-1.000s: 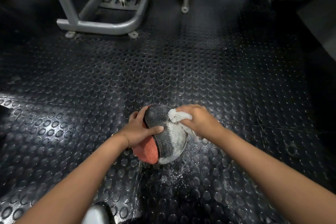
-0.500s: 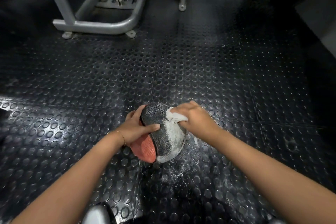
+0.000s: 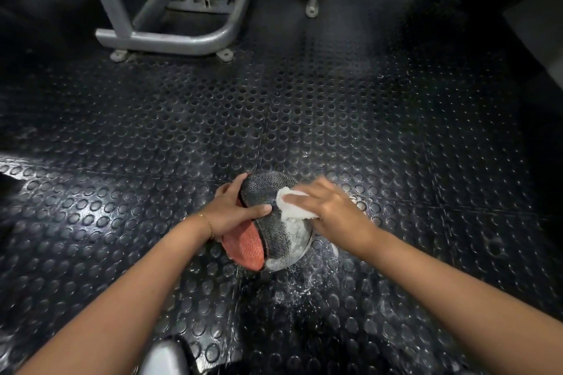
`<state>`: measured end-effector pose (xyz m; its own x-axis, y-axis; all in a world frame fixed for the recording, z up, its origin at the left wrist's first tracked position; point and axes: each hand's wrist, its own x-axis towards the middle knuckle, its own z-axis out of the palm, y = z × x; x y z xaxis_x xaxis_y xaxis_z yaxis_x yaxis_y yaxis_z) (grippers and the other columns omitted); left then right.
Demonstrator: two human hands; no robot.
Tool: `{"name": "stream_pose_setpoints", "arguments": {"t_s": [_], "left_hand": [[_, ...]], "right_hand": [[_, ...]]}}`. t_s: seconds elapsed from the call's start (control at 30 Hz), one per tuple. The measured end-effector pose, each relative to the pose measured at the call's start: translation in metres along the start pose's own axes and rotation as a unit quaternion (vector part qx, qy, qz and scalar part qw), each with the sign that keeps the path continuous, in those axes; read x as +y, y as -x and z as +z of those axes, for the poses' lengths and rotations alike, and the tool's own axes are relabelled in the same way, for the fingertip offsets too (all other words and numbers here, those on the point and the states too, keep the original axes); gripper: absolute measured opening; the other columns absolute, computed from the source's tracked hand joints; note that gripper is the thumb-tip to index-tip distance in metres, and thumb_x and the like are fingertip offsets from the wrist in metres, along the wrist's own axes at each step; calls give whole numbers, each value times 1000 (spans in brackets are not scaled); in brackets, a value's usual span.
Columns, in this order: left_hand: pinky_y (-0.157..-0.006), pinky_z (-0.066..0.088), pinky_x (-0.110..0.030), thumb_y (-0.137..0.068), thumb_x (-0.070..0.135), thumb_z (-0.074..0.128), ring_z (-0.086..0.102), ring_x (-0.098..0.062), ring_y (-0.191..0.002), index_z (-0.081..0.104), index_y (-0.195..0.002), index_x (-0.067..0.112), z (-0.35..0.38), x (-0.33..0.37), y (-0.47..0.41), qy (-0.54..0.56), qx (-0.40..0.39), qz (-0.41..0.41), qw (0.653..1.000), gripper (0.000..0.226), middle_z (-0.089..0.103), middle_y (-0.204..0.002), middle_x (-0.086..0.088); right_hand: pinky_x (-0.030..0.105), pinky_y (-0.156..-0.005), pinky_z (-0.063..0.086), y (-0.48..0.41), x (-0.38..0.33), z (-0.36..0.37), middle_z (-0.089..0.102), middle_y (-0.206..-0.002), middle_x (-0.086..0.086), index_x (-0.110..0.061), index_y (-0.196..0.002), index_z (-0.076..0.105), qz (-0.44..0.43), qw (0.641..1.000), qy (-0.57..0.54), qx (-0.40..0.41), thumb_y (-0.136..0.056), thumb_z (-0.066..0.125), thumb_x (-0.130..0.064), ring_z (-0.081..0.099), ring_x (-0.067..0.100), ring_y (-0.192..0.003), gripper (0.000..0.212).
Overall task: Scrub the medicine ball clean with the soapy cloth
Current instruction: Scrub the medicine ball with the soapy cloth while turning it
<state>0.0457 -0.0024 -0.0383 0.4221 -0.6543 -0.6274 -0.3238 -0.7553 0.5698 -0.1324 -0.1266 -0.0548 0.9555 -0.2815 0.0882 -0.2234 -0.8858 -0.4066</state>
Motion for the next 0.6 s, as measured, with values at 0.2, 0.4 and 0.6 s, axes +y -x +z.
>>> {"name": "stream_pose_setpoints", "arguments": {"t_s": [0.2,0.4,0.6], "left_hand": [[-108,34,-48,-79,52,63,28,-34,-137,3,-148,39,4,5,-2,-16,8,7,1000,92,2,-156,-5],[-103,41,-48,-79,54,63,31,-33,-135,4,-148,41,4,4,-1,-22,8,7,1000,92,4,-156,-2],[-108,32,-44,-80,53,63,28,-34,-137,3,-149,37,7,10,-3,-37,10,9,999,93,2,-157,-6]], "right_hand": [[26,-102,27,-5,10,-3,51,-129,1,-19,-131,49,66,998,-1,25,-83,52,3,38,16,-115,53],[36,-89,42,-2,4,0,60,-109,8,-13,-117,61,-19,999,29,21,-64,70,9,52,26,-100,58],[34,-98,37,0,2,-3,56,-116,5,-16,-123,57,27,999,20,24,-73,65,7,45,21,-107,56]]}}
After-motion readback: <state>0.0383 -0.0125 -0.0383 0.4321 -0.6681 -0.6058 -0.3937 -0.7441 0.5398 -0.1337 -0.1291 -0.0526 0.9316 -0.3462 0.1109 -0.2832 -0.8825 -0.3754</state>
